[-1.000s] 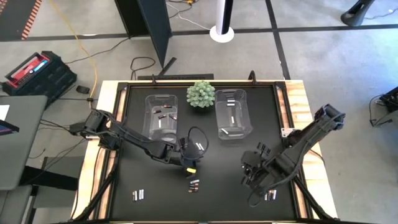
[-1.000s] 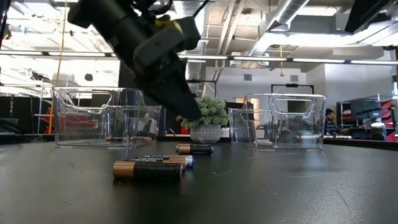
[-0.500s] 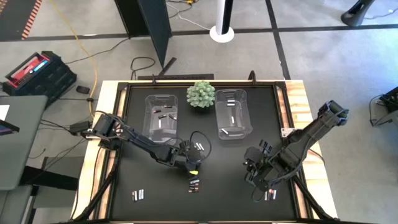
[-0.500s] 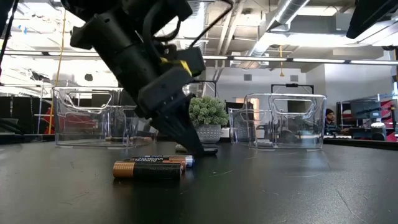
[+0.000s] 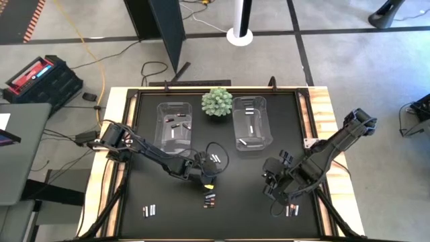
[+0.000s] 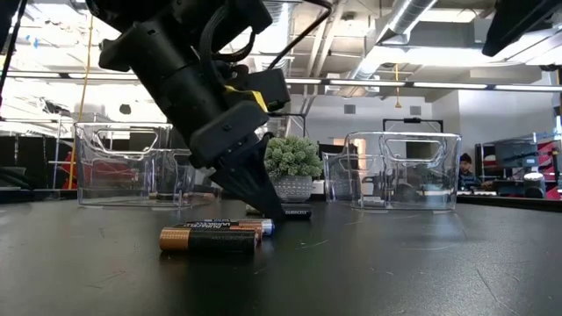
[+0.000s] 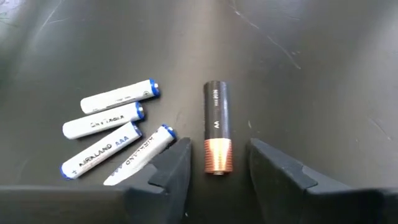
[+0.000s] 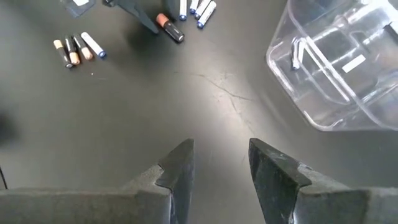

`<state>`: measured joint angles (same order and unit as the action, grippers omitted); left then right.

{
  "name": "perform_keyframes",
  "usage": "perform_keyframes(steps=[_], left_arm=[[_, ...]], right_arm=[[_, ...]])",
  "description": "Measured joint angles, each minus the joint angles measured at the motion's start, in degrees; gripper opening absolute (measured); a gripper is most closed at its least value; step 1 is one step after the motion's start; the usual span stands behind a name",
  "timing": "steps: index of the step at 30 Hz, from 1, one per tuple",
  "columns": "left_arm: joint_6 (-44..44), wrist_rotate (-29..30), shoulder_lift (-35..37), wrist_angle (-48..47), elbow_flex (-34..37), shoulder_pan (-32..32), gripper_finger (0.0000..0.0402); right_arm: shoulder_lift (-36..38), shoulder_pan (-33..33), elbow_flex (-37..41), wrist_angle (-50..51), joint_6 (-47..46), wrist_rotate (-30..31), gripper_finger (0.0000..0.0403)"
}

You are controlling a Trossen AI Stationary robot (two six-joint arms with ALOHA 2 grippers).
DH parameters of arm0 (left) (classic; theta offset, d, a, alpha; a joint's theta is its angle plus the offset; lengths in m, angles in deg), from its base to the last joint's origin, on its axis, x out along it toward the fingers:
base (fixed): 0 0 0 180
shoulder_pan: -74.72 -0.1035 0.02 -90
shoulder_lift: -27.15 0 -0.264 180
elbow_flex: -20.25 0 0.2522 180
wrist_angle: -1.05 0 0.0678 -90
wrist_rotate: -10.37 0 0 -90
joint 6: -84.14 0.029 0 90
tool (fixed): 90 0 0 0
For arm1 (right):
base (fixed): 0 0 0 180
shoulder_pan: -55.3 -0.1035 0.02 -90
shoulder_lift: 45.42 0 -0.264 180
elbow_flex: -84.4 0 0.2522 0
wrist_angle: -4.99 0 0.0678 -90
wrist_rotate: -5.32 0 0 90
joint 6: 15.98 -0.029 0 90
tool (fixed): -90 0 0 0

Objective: Sort batteries
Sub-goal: Put the black-brown battery into the left transparent bin

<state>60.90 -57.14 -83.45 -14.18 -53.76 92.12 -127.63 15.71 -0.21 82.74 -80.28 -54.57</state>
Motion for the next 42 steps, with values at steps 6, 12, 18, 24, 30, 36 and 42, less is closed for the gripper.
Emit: perform_keyframes(steps=[6,12,18,24,30,36,42], left_arm=[[0.51,-1.32,-0.05,0.07,-0.02,0.00,0.0063],[0.66,-4.54,0.01,-0.36,-0.02,-0.06,0.0040],[0.01,-5.27,1.18,-0.85,0.04,-0.06,0.0053],[0.02,-6.02,4.77,-2.19,-1.43,-0.27,0.0050],[-0.13,-5.87,11.95,-7.94,-3.38,-1.13,0.0047],[-0.22,-0.46,24.16,-21.21,-3.50,-6.08,0.0047],[2.58,0.10,36.28,-41.58,-3.52,-14.03,0.0047]], right_arm=[[0.00,0.41,0.00,-0.24,0.34,0.00,0.0168],[0.00,0.41,0.00,-0.50,0.34,0.00,0.0168],[-0.02,0.41,0.00,-1.01,0.38,-0.01,0.0168],[-0.02,0.41,0.00,-1.10,1.08,-0.02,0.0168],[-0.04,0.48,0.00,-1.47,1.32,-0.02,0.0168],[-0.07,1.82,-0.02,-2.77,1.34,-0.04,0.0168],[-0.07,3.84,-0.02,-3.29,1.37,-0.04,0.0168]])
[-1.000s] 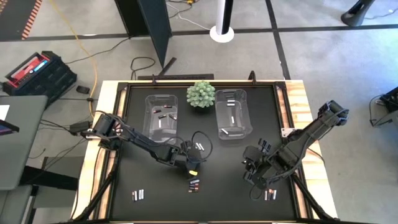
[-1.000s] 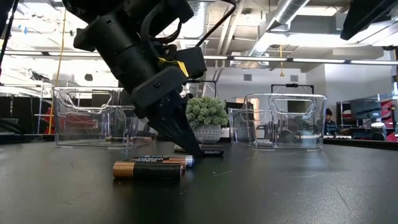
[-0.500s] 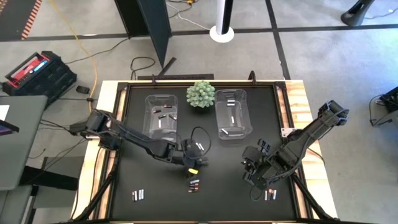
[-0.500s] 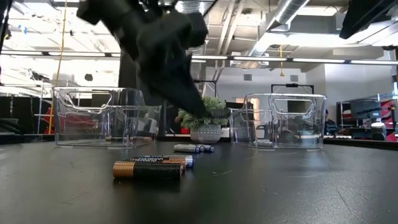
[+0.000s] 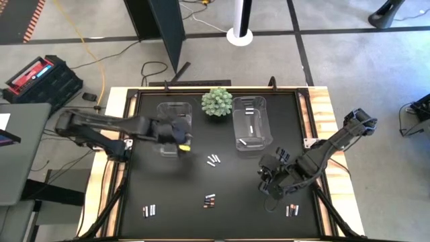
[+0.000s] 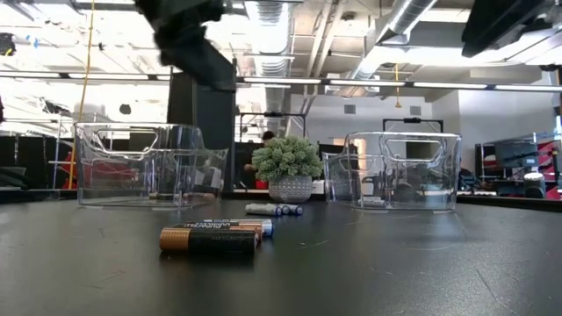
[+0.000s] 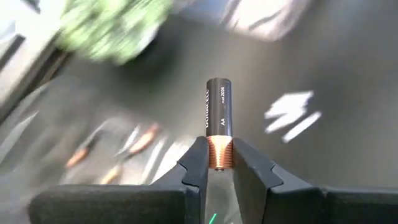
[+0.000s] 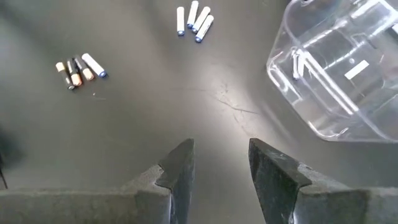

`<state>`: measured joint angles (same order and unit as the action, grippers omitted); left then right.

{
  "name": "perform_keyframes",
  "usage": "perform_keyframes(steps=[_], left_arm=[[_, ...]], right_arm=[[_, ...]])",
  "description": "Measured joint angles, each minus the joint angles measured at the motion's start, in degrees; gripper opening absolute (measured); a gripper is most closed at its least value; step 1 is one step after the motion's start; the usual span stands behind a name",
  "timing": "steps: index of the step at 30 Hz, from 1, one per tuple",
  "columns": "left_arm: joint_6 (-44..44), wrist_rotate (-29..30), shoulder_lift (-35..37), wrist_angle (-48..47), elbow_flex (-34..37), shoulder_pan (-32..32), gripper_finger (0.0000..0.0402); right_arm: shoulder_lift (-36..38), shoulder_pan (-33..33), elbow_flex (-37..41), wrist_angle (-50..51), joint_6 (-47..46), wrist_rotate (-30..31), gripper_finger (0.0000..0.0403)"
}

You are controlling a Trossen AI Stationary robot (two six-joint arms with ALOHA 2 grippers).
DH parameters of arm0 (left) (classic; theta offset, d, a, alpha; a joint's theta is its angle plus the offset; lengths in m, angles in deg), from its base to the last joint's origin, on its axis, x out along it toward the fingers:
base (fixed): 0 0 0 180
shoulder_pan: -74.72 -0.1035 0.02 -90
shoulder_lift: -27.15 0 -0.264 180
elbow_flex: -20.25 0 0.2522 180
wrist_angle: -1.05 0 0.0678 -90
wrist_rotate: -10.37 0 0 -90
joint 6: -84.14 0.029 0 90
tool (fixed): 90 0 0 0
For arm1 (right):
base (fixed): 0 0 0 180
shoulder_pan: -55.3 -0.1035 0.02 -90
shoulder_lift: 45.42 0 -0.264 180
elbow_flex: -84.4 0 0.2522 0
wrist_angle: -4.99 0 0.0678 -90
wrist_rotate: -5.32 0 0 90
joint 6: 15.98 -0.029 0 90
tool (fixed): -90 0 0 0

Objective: Sort batteries
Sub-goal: Put the black-brown battery into the left transparent bin

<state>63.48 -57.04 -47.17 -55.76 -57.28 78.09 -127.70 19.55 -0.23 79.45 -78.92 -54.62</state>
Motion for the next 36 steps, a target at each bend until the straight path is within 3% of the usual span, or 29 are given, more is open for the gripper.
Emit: perform_keyframes(steps=[3,6,11,14,20,26,36], left_arm=[[2.55,-0.11,3.50,-10.69,0.12,-3.97,0.0047],[6.58,-2.26,4.92,-14.46,2.04,-8.04,0.0047],[14.18,-11.22,3.78,-9.41,9.51,-13.86,0.0048],[17.81,-12.31,3.76,-6.91,13.15,-16.56,0.0048],[26.67,-19.73,3.28,-5.08,15.54,-22.87,0.0048],[30.56,-27.37,-3.44,-0.48,16.44,-27.14,0.0048],[29.72,-27.29,-16.98,0.41,14.04,-30.15,0.0048]], right_arm=[[0.00,1.12,0.00,0.01,0.00,0.00,0.0168],[0.00,2.61,0.00,0.01,0.02,0.00,0.0168],[0.00,6.02,0.00,-0.27,-0.02,-0.02,0.0168],[0.00,8.17,0.00,-1.43,-0.02,-0.02,0.0168],[0.00,12.23,0.00,-2.99,-0.02,-0.04,0.0168],[0.00,16.29,0.00,-3.88,-0.02,-0.04,0.0168],[0.00,20.38,0.00,-7.01,-0.04,-0.04,0.0168]])
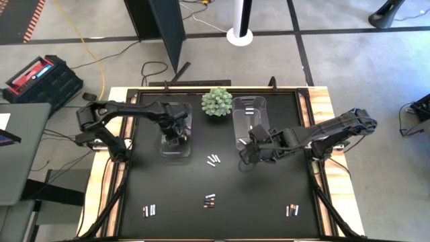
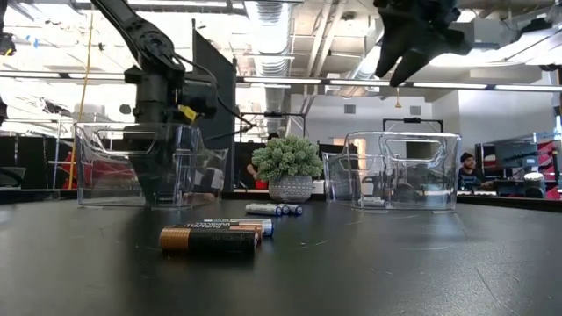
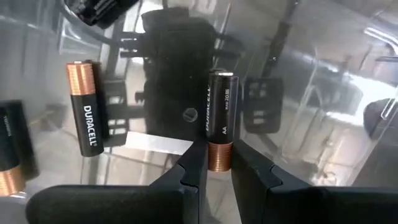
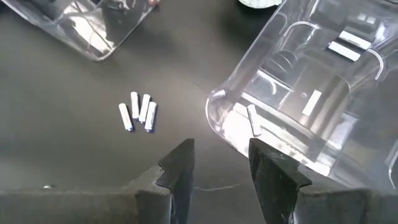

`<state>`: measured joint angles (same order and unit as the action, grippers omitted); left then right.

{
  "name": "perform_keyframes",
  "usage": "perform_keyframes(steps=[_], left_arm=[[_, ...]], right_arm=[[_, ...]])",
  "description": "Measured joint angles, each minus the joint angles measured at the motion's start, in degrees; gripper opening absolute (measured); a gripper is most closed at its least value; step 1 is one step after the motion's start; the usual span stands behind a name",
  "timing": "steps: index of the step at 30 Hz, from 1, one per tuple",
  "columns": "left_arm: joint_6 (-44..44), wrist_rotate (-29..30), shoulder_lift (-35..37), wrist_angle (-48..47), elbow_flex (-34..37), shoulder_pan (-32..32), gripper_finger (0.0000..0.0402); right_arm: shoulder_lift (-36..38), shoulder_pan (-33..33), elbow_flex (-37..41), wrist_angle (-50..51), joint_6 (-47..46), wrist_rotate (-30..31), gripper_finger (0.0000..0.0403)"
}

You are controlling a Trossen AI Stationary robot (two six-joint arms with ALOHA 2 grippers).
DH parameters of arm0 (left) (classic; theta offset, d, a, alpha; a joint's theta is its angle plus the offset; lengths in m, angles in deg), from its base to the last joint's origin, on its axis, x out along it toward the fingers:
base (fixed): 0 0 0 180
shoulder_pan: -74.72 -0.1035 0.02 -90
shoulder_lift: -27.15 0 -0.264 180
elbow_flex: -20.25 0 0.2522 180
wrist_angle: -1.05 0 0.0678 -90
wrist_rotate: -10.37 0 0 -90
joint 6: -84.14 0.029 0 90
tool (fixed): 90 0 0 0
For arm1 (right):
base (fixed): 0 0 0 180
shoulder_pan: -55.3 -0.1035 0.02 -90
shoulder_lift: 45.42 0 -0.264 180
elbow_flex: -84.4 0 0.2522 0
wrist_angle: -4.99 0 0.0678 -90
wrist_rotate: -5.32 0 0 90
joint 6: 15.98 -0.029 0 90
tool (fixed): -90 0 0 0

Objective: Sort batteries
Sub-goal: Put the black-brown battery into the left transparent bin, then put the white-blue battery into the right transparent bin

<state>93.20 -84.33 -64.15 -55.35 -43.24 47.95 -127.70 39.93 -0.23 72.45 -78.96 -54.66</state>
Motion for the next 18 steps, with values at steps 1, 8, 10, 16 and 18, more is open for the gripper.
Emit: perform_keyframes(steps=[1,8,10,16,18], left_arm=[[0.35,-0.05,-0.36,-0.06,-0.16,-0.11,0.0048],[1.35,0.19,0.88,0.50,-0.11,-0.15,0.0073],[1.35,0.25,1.55,1.19,-0.10,-0.15,0.0086],[1.33,0.33,3.94,1.24,-0.10,-0.23,0.0120],[1.39,0.49,4.98,0.97,-0.10,-0.23,0.0126]], right_arm=[[0.00,0.21,0.00,-0.38,0.00,0.00,0.0168],[0.00,0.30,0.00,-0.71,-0.05,-0.01,0.0168],[0.00,0.48,0.00,-0.64,-0.04,-0.11,0.0168],[0.00,1.90,0.00,-0.66,0.29,-0.11,0.0168],[0.00,2.51,0.00,-0.68,0.31,-0.11,0.0168]])
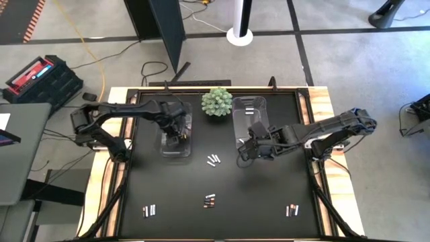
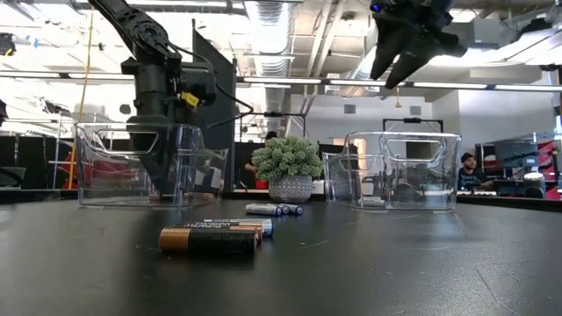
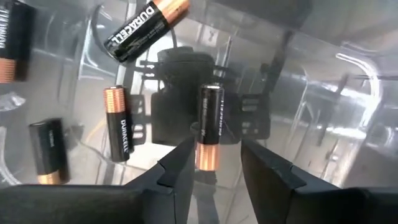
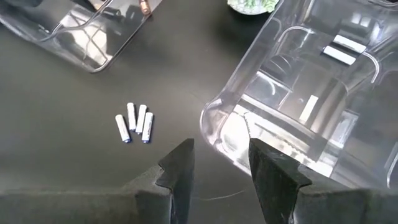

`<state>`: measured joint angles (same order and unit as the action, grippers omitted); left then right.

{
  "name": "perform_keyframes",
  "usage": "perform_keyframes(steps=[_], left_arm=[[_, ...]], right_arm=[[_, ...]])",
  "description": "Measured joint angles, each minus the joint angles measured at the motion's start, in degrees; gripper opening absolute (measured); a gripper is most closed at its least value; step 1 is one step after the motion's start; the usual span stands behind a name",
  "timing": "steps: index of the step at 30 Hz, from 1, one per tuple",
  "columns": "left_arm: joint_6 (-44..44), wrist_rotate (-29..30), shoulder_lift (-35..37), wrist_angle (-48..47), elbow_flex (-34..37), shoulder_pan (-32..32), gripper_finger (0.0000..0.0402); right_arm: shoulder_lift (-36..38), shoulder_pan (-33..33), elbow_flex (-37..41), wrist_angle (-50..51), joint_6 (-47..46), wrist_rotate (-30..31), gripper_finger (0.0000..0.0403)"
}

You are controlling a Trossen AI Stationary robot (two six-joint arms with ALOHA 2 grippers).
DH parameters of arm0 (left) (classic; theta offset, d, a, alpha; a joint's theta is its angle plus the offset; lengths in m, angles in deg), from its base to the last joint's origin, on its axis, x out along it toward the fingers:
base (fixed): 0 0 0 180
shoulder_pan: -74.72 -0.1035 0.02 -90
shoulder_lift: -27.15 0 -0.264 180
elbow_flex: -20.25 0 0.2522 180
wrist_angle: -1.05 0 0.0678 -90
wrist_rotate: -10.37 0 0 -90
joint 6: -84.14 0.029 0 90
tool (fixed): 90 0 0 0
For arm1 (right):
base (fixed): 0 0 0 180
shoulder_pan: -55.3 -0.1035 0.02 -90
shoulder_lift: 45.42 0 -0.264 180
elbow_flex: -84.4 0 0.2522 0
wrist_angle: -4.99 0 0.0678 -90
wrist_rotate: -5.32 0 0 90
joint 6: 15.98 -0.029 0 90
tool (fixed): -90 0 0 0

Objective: Sort batteries
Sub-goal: Put the white-blue battery into the right transparent bin

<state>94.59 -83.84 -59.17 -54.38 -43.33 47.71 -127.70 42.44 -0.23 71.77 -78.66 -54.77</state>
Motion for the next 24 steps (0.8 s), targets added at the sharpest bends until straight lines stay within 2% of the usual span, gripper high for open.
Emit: perform_keyframes(steps=[8,13,20,24], left_arm=[[-3.87,0.04,9.32,-2.15,0.00,0.00,0.0131],[-8.76,0.04,17.59,-2.07,-0.01,0.00,0.0132],[-18.18,0.07,28.01,-0.15,-0.04,0.00,0.0131],[-22.86,-0.16,32.42,-0.87,-0.04,0.41,0.0132]], right_arm=[[0.00,1.93,0.00,-0.63,0.13,0.02,0.0168],[0.00,4.01,0.00,-6.02,1.40,-0.17,0.0168],[-0.45,6.37,-0.04,-25.26,19.67,-1.92,0.0168],[-2.00,8.33,-0.69,-32.04,25.13,-7.69,0.0168]])
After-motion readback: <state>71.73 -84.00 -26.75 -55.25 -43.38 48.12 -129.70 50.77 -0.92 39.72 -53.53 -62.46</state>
